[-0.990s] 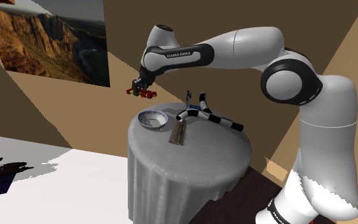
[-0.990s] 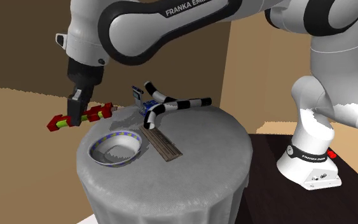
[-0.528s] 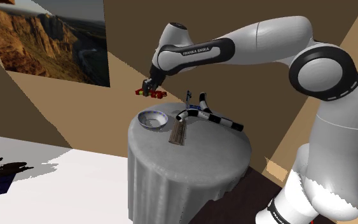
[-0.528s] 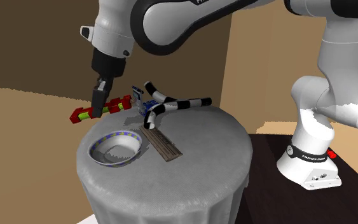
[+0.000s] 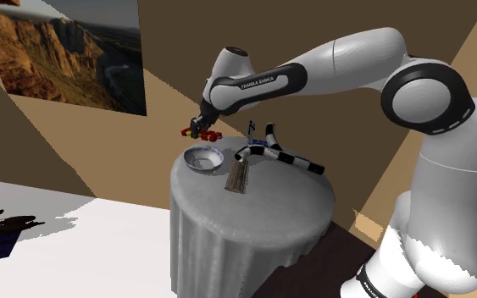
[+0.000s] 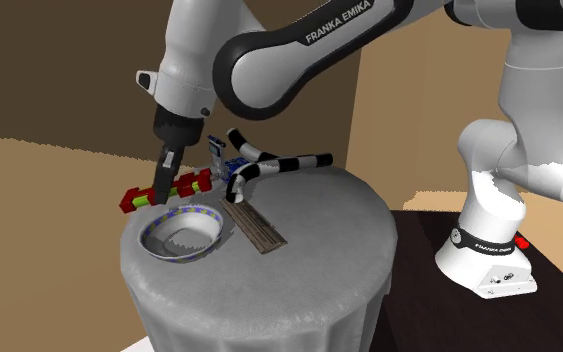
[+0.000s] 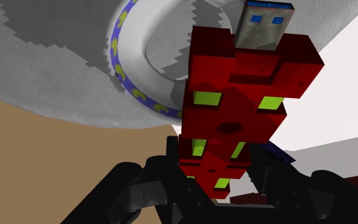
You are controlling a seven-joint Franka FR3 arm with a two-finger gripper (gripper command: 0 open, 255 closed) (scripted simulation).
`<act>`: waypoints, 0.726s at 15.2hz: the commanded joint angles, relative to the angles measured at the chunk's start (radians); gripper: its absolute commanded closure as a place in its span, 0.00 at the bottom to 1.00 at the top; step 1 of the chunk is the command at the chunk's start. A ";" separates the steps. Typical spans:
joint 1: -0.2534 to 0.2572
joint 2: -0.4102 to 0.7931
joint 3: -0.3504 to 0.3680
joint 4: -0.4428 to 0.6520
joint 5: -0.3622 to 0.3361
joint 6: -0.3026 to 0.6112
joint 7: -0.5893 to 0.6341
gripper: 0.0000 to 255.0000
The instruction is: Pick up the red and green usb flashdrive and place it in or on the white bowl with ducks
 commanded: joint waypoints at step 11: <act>-0.002 0.039 0.005 -0.047 0.011 0.086 -0.005 1.00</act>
